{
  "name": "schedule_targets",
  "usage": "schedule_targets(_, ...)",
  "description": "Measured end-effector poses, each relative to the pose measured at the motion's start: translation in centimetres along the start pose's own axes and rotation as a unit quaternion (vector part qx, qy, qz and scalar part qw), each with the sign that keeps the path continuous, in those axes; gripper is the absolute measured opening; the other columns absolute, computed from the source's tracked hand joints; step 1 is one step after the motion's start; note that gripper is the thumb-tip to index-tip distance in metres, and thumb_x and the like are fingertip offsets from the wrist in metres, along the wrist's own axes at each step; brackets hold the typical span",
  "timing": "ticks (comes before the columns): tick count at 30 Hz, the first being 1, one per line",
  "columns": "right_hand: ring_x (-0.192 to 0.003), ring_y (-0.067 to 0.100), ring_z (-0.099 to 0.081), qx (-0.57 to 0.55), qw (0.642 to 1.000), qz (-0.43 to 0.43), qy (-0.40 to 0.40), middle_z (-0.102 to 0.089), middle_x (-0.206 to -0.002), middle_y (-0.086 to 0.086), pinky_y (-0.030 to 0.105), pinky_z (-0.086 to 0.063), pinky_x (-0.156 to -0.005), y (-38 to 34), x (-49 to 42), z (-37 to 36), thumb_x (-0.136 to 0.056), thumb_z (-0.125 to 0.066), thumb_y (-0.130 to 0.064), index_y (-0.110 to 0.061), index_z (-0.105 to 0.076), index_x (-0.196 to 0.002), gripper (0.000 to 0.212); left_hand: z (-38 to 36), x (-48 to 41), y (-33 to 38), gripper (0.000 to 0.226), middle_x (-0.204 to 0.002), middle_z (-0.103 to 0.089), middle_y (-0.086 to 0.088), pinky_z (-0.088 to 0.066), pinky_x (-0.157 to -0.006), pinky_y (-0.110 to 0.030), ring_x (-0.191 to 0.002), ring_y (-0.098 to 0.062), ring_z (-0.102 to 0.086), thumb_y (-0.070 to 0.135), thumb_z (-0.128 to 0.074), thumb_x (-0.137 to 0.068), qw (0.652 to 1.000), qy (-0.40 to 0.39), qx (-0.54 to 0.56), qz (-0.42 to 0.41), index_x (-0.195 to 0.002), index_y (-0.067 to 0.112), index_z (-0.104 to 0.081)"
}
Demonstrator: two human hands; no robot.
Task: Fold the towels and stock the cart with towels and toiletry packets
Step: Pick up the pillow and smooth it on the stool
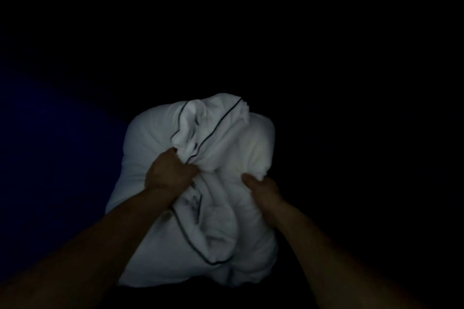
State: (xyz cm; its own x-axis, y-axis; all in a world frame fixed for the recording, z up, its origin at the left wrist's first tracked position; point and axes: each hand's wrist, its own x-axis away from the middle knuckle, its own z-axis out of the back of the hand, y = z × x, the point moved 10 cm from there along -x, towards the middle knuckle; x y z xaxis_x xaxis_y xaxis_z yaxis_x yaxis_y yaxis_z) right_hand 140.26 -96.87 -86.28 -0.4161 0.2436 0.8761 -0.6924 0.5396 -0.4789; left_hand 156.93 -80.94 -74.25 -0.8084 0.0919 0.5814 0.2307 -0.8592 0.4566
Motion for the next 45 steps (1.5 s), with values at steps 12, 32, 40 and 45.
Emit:
schedule_targets(12, -0.077, 0.009, -0.064, 0.053, 0.948, 0.309, -0.043, -0.071, -0.084, -0.002, 0.024, -0.054, -0.075, -23.4, 32.1, 6.4, -0.093, -0.067, -0.017, -0.019, -0.067, -0.084, 0.009, 16.6, 24.7, 19.5, 0.022, -0.082, -0.068, 0.001, -0.048, -0.06, -0.028, -0.076, -0.021, -0.065, 0.025, -0.078, -0.075, 0.988, 0.101, 0.095, -0.071, -0.09, 0.021, -0.063)
schedule_targets(32, -0.054, -0.003, -0.056, 0.091, 0.746, 0.616, 0.238, -0.064, -0.06, -0.02, 0.011, -0.041, -0.047, -32.4, 77.9, 45.1, -0.083, -0.068, -0.024, -0.019, -0.061, -0.072, 0.015, 10.8, 69.5, 54.2, 0.015, -0.08, -0.063, 0.004, -0.039, -0.055, -0.023, -0.071, -0.011, -0.058, 0.019, -0.074, -0.079, 0.875, 0.087, 0.165, -0.446, -0.081, 0.019, -0.059)
schedule_targets(40, -0.053, -0.005, -0.059, 0.074, 0.728, 0.614, 0.297, -0.065, -0.059, -0.012, 0.008, -0.038, -0.042, -33.0, 80.3, 64.8, -0.084, -0.07, -0.023, -0.018, -0.062, -0.076, 0.012, -3.1, 76.1, 66.5, 0.012, -0.076, -0.067, 0.006, -0.042, -0.05, -0.012, -0.07, -0.008, -0.061, 0.012, -0.075, -0.075, 0.86, 0.019, 0.188, -0.475, -0.078, 0.017, -0.064)
schedule_targets(45, -0.065, 0.008, -0.06, 0.123, 0.765, 0.558, 0.297, -0.066, -0.075, -0.003, 0.012, -0.036, -0.046, -32.4, 74.3, 75.0, -0.087, -0.068, -0.029, -0.02, -0.06, -0.082, 0.013, -14.4, 74.3, 70.5, 0.014, -0.078, -0.067, 0.005, -0.042, -0.05, -0.015, -0.071, -0.012, -0.062, 0.012, -0.076, -0.074, 0.892, 0.007, 0.156, -0.423, -0.085, 0.011, -0.068)
